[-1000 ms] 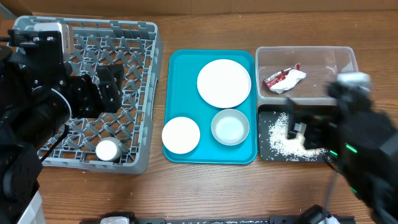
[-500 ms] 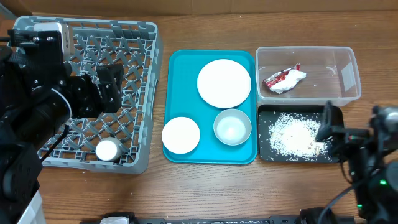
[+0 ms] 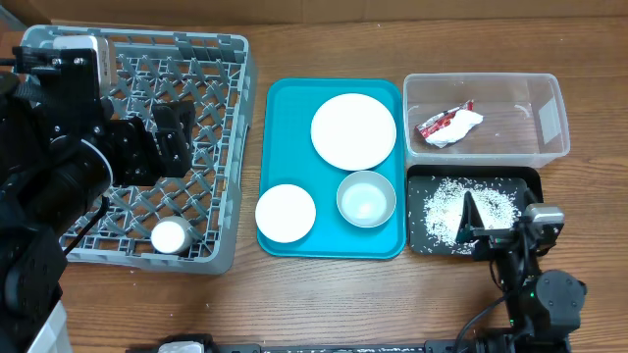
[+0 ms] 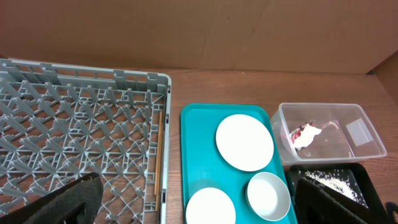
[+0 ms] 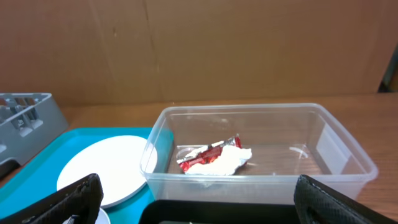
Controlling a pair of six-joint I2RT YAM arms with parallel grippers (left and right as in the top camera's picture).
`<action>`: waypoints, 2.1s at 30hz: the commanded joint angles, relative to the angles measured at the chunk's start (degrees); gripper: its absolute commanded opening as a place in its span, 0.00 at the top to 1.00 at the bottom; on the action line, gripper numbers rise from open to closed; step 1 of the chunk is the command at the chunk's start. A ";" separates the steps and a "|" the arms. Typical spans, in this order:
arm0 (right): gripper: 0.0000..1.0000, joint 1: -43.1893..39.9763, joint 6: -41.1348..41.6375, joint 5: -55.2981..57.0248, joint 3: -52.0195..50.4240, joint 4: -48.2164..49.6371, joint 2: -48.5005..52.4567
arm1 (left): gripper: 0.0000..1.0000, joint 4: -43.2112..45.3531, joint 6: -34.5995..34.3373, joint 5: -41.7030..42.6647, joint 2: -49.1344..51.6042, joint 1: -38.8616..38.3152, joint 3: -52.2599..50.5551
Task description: Sort waste into correct bins and load items into the dishwasher
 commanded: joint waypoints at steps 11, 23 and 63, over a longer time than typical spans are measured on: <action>0.00 -0.33 -0.22 -0.39 -14.08 10.75 -8.55 | 0.00 0.07 0.70 -0.35 0.20 -0.17 0.11; 0.00 -0.33 -0.22 -0.39 -14.08 10.62 -8.52 | 0.00 0.07 0.70 -0.33 0.20 -0.17 0.11; 0.00 -0.33 -0.22 -0.39 -14.08 10.62 -8.52 | 0.37 -9.33 -17.86 -12.61 36.94 -31.65 -4.70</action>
